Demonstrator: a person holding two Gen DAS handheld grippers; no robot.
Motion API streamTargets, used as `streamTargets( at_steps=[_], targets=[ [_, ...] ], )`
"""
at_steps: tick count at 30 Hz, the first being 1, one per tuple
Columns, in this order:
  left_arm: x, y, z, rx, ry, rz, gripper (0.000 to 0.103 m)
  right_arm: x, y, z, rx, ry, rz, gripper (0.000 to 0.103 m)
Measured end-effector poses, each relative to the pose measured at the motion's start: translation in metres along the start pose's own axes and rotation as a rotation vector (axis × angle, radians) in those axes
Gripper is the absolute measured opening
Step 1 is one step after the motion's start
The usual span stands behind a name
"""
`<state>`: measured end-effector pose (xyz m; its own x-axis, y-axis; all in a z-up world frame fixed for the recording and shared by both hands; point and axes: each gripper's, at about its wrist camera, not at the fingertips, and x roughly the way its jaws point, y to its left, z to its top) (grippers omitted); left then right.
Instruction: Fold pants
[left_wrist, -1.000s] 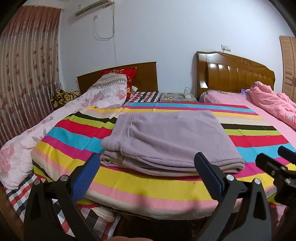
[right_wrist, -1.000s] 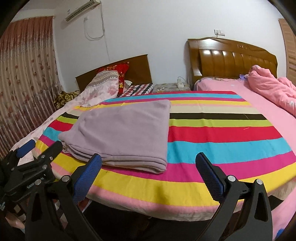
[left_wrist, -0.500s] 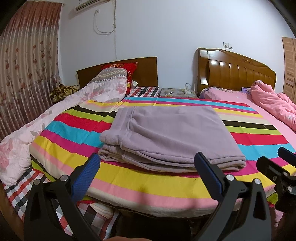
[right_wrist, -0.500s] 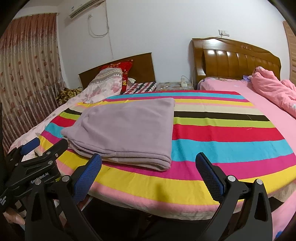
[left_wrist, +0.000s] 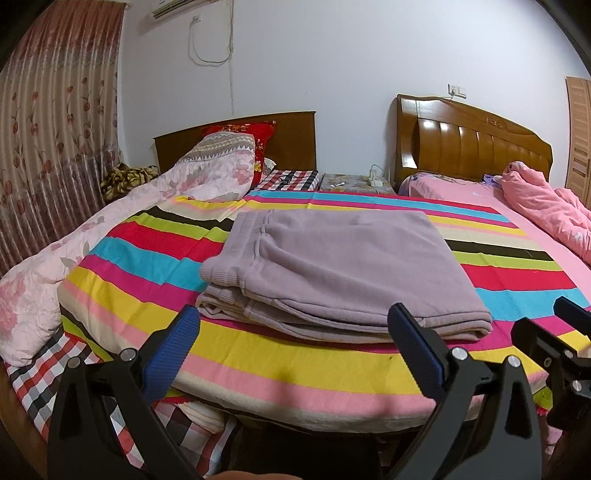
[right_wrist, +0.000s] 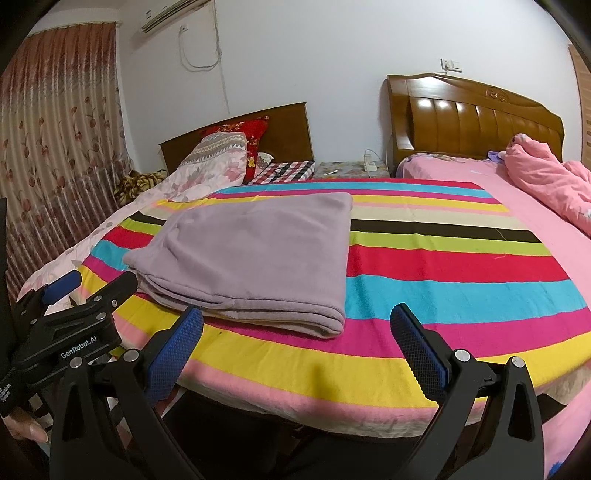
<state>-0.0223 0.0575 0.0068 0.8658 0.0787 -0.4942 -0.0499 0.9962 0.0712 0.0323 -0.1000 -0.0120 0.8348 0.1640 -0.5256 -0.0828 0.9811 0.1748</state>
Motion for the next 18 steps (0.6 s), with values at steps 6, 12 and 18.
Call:
streamTargets(
  at_steps=[6,12,18],
  targets=[
    [0.0,0.0009,0.0001,-0.001,0.0,-0.001,0.101,-0.0002,0.0,0.0006,-0.006,0.001,0.002,0.098],
    [-0.0003,-0.0001,-0.0004,-0.008,0.0,0.005,0.101,-0.0004,0.0013,0.0002,-0.005,0.001,0.001,0.098],
    [-0.0031,-0.0014,0.0011,-0.02,-0.004,0.014,0.101,-0.0003,0.0013,0.0006,-0.008,0.0,0.001,0.098]
  ],
)
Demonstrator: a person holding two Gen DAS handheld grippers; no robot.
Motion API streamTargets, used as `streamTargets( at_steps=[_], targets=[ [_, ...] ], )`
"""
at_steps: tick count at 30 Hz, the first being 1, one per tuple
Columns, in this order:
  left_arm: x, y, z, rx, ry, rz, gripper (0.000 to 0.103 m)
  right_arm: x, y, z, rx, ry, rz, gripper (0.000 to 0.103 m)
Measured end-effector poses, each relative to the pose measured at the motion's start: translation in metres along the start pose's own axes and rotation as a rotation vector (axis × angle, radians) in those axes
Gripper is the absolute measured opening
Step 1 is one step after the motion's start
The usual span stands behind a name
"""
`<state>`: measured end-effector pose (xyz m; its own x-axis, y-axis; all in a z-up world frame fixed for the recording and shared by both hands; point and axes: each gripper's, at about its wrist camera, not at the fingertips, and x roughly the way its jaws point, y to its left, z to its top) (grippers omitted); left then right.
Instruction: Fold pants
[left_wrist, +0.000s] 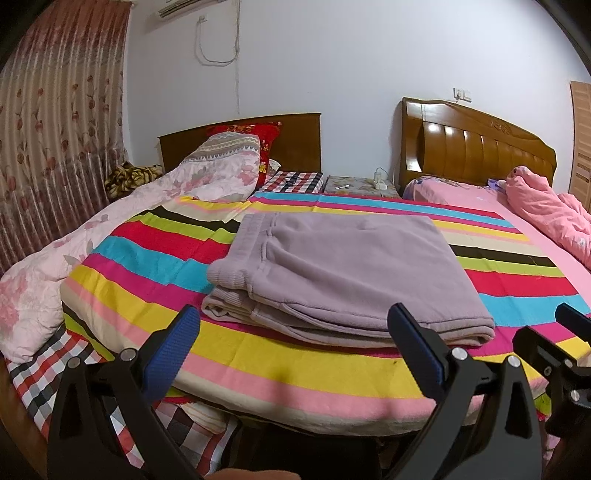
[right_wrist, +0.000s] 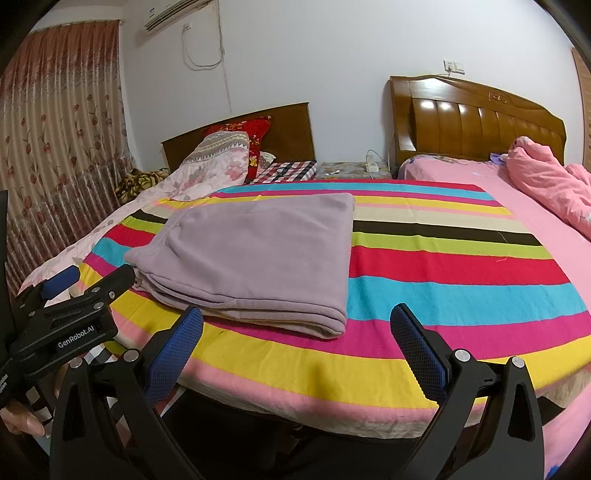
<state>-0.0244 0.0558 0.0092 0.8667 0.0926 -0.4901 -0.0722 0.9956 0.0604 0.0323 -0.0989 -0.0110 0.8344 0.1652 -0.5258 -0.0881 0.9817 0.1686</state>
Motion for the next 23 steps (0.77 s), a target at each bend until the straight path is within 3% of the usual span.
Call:
streamTargets(
  at_steps=[11,23],
  targets=[
    [0.006,0.002,0.0,-0.029,0.03,-0.02,0.101,0.0,0.0,0.001,0.002,0.003,0.001,0.098],
    [0.03,0.023,-0.006,-0.067,0.088,0.047,0.101,0.008,-0.027,-0.002,0.062,0.012,0.032,0.098]
  ],
)
